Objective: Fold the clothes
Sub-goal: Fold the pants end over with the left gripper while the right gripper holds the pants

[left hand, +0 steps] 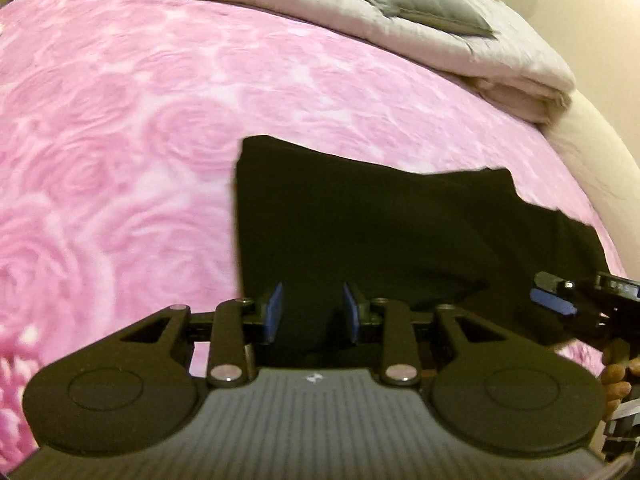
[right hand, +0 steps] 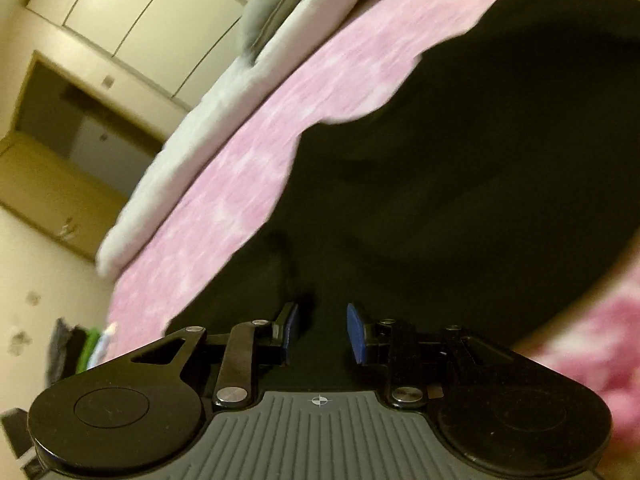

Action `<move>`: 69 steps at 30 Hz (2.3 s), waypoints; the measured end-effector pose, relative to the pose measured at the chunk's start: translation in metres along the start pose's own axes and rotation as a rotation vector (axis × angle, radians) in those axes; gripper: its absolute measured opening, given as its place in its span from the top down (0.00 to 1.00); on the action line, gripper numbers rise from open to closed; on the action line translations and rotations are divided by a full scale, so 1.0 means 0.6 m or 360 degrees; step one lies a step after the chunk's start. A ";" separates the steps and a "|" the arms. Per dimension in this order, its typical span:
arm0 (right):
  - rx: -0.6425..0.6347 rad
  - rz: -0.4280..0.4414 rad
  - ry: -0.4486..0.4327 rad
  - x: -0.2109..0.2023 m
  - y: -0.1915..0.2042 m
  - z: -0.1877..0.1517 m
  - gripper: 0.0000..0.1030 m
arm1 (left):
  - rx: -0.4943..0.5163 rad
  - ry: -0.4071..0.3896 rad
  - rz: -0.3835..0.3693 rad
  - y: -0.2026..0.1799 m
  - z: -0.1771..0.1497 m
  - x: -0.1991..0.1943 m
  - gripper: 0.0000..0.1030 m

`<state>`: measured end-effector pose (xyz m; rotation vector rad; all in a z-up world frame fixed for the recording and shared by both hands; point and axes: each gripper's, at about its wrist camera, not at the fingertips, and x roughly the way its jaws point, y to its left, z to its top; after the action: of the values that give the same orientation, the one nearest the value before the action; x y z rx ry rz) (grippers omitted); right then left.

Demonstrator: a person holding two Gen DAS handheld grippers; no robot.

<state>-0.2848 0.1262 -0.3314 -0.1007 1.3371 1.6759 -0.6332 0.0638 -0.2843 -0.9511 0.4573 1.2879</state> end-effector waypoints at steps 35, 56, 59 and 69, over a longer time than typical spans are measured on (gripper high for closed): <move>-0.0187 -0.0444 -0.0730 -0.138 -0.096 0.097 0.95 | 0.0229 0.0161 -0.0468 -0.146 0.043 0.132 0.73; -0.0155 -0.0458 -0.0869 -0.224 -0.225 0.158 0.95 | 0.0485 0.0258 -0.0368 -0.251 0.013 0.185 0.73; -0.0171 -0.0471 -0.0874 -0.225 -0.227 0.161 0.95 | 0.0497 0.0266 -0.0368 -0.256 0.010 0.188 0.73; 0.0041 -0.0598 -0.0811 -0.212 -0.261 0.174 0.88 | 0.0498 0.0239 -0.0332 -0.254 0.006 0.176 0.73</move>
<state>-0.0578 0.1224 -0.3275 0.0831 0.8883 1.2545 -0.4628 0.1315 -0.3113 -0.8092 0.6385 0.9277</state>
